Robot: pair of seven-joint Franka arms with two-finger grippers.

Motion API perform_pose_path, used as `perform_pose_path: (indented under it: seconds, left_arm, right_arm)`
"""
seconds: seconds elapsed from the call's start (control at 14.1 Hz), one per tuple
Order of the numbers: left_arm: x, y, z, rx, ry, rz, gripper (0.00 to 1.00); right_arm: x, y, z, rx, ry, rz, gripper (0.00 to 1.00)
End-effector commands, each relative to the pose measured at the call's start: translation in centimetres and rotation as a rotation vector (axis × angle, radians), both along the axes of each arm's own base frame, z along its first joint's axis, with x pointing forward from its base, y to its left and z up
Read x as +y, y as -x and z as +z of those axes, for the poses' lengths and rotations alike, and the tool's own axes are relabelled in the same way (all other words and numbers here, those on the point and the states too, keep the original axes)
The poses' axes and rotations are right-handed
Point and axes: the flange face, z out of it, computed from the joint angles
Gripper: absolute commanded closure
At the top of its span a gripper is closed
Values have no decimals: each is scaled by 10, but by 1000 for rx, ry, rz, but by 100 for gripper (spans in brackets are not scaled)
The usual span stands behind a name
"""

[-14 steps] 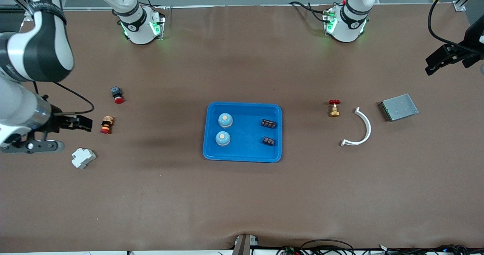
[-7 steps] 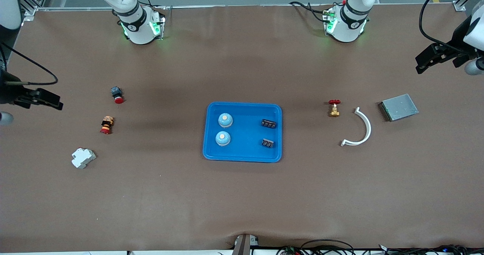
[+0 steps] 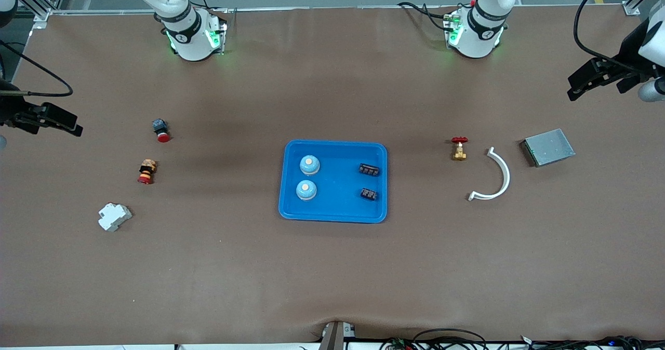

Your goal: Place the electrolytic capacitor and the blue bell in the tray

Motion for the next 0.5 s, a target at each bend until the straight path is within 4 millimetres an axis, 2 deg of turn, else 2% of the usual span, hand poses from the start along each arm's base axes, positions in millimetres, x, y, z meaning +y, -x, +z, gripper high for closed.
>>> perform_pose_path:
  seconds: [0.0, 0.21, 0.43]
  left_arm:
    - [3, 5, 9, -17, 26, -9, 0]
    - [12, 2, 0, -7, 51, -12, 0]
    - [12, 2, 1, -9, 42, -14, 0]
  right_arm:
    - [-1, 16, 7, -11, -18, -43, 0]
    - [0, 19, 11, -16, -18, -43, 0]
    - [-1, 19, 11, -14, -18, -44, 0]
